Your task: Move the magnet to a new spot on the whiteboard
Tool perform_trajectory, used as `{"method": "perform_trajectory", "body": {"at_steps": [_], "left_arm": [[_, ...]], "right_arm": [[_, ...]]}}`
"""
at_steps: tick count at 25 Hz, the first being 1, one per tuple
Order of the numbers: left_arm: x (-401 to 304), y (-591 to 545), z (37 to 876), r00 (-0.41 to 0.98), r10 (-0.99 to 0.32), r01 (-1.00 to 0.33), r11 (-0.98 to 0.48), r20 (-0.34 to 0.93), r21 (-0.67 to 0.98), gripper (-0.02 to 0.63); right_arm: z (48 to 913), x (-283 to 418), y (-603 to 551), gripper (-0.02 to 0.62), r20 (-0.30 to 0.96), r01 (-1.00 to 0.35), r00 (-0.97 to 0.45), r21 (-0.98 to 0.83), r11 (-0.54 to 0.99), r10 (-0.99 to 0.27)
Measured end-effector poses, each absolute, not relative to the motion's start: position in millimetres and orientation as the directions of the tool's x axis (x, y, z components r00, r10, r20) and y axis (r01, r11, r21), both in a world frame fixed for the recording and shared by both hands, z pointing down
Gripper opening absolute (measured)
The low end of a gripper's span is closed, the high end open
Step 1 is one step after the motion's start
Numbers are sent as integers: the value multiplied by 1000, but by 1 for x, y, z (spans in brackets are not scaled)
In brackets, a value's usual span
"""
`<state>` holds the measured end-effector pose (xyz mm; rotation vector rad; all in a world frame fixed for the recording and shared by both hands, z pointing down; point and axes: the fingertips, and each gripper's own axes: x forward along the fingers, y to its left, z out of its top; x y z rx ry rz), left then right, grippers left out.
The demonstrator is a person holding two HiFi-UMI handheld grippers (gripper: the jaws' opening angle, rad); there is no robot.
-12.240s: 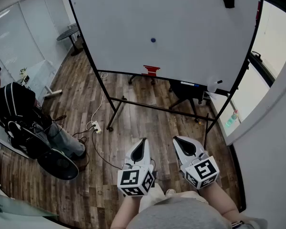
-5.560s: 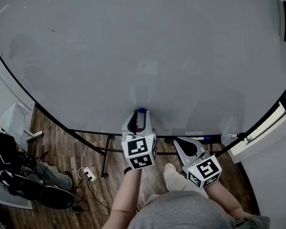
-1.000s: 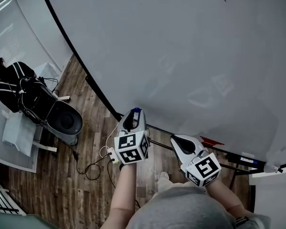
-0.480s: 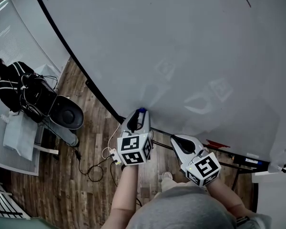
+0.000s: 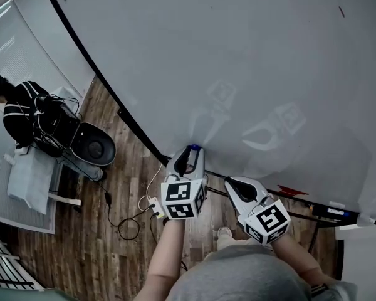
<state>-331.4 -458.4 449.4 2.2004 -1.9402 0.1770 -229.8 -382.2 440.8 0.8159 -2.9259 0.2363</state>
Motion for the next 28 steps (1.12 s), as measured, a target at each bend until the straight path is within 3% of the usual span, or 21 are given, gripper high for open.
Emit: {"method": "perform_trajectory", "body": {"at_steps": [17, 28], "left_arm": [[-334, -451, 438, 127, -968, -989, -107, 218, 103, 132], [-331, -390, 436, 198, -955, -977, -173, 222, 126, 132]], "right_arm": [[430, -215, -372, -2, 136, -586, -809, -124, 801, -572], [423, -208, -328, -2, 122, -675, -738, -103, 731, -664]]}}
